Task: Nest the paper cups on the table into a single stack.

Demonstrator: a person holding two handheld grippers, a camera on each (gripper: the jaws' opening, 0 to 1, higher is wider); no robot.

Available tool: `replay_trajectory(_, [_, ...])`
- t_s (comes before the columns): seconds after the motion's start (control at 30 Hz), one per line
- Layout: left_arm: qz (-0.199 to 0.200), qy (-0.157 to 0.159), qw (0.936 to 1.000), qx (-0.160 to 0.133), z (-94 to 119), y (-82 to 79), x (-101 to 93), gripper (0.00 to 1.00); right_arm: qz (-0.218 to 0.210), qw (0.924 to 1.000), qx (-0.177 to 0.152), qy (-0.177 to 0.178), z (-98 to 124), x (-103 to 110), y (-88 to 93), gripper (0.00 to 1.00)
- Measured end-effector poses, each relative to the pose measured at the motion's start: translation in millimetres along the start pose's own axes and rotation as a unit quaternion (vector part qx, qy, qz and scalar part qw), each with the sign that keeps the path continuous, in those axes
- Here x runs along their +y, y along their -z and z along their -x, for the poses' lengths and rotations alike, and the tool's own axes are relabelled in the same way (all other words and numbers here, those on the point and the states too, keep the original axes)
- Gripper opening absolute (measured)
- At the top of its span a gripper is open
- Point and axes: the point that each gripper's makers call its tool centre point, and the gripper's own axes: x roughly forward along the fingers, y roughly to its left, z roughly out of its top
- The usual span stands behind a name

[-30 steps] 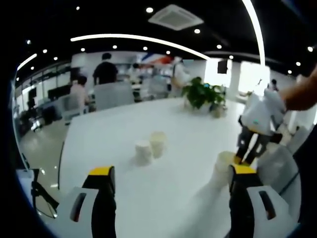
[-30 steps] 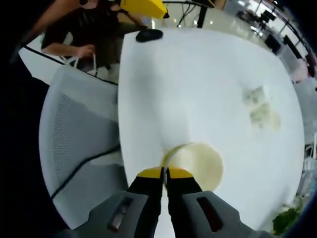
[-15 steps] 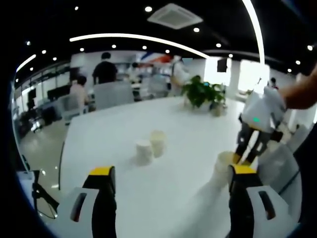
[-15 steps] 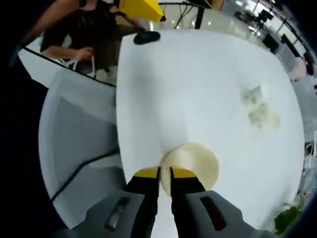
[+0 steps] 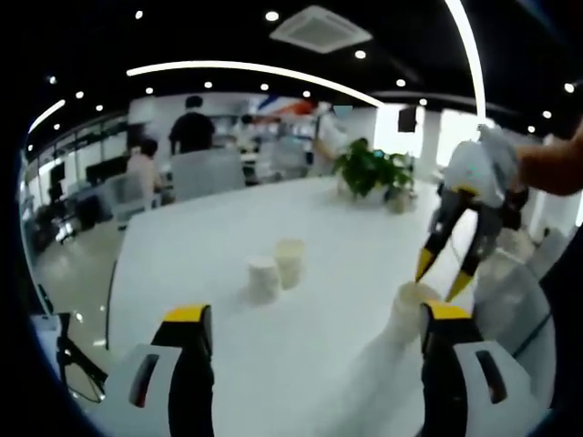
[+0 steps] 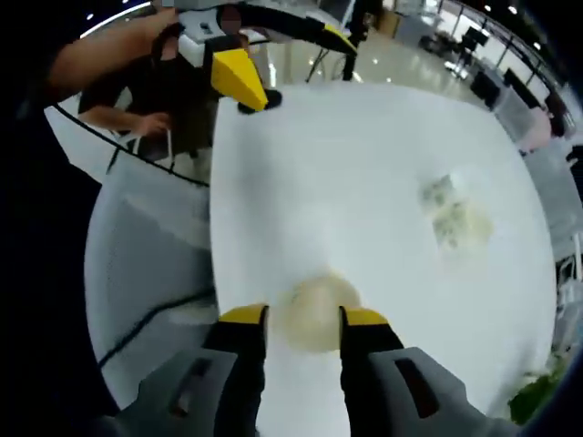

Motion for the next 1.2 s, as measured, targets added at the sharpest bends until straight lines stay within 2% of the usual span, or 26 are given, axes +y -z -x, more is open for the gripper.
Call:
replay_trajectory(0.1, [-0.003,0.0,1.0,-0.007,-1,-3.1,0.3,0.95,-0.015,0.9996,-0.016,0.017,11,-11,0.4,0.31])
replay_trajectory(0.33, [-0.003,0.002,0.9999,-0.013,-6,-8.2,2.3,0.97,-0.038,0.9925,-0.093,0.069,43,-39,-4.2,0.35])
replay_trajectory(0.47, [-0.005,0.003,0.9999,-0.012,-7,-8.5,1.2,0.97,-0.068,0.9817,-0.149,0.096,60,-53,-3.7,0.45])
replay_trajectory(0.63, [-0.01,0.005,0.9999,-0.008,-8,-6.6,-1.7,0.98,-0.092,0.9727,-0.184,0.108,74,-60,12.4,0.46])
replay_trajectory(0.77, [-0.014,0.008,0.9999,0.0,-9,-0.9,-4.0,0.98,-0.11,0.9653,-0.206,0.117,83,-63,27.0,0.51])
replay_trajectory(0.8, [-0.025,0.016,0.9995,0.005,-7,3.8,-6.8,0.98,-0.114,0.9632,-0.213,0.117,85,-63,29.5,0.52])
replay_trajectory(0.93, [-0.025,0.009,0.9994,0.021,-2,14.4,-0.6,0.98,-0.131,0.9536,-0.239,0.128,88,-67,38.6,0.57])
replay_trajectory(0.97, [-0.024,0.007,0.9995,0.021,-2,14.1,0.4,0.98,-0.125,0.9497,-0.251,0.14,90,-70,39.8,0.58])
replay_trajectory(1.03, [-0.018,0.003,0.9997,0.014,0,10.2,3.0,0.98,-0.128,0.9466,-0.258,0.144,90,-71,42.7,0.61])
replay_trajectory(1.1, [-0.015,-0.004,0.9999,0.005,1,5.1,5.3,0.98,-0.124,0.9381,-0.284,0.154,90,-75,40.7,0.65])
replay_trajectory(1.2, [-0.011,-0.008,0.9999,-0.003,0,3.6,7.5,0.98,-0.119,0.932,-0.296,0.171,86,-82,45.8,0.74])
